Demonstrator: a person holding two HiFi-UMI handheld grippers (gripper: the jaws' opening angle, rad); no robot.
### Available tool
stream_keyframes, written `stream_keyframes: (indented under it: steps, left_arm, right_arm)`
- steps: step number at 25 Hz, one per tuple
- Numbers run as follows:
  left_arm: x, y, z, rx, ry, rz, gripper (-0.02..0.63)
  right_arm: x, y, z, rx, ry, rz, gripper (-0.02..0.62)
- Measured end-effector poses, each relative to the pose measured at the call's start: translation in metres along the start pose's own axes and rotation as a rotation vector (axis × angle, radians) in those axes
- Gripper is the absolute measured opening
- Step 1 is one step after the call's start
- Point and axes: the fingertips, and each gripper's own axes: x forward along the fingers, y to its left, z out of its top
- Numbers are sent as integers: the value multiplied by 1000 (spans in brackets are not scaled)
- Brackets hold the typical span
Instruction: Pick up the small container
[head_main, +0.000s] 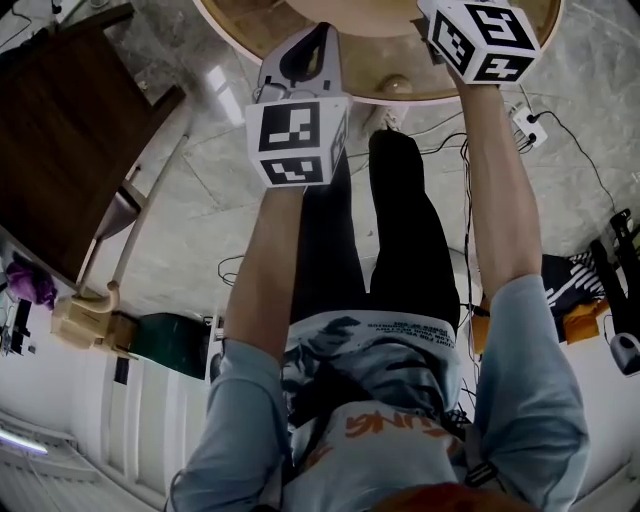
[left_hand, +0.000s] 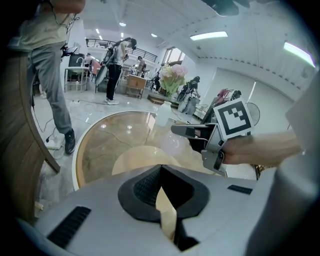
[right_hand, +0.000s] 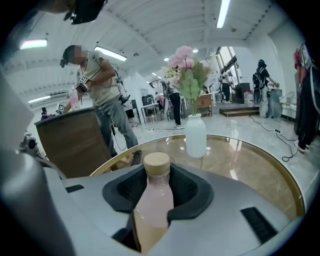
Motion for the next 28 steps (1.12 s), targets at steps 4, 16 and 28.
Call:
stream_keyframes:
  steps: [4,16,28]
  left_arm:
    - [-7,-8,5,-9,-30,8,23]
    - [-72,-48,83,-4,-230,94,23]
    - [-180,-135,181,-48,-421,179,23]
  right_arm:
    - [-23,-5,7,30,-4,-1,150]
    - [-135,22,81,24,-86,1,150]
    - [-293,35,207,-39,-198,-30,150]
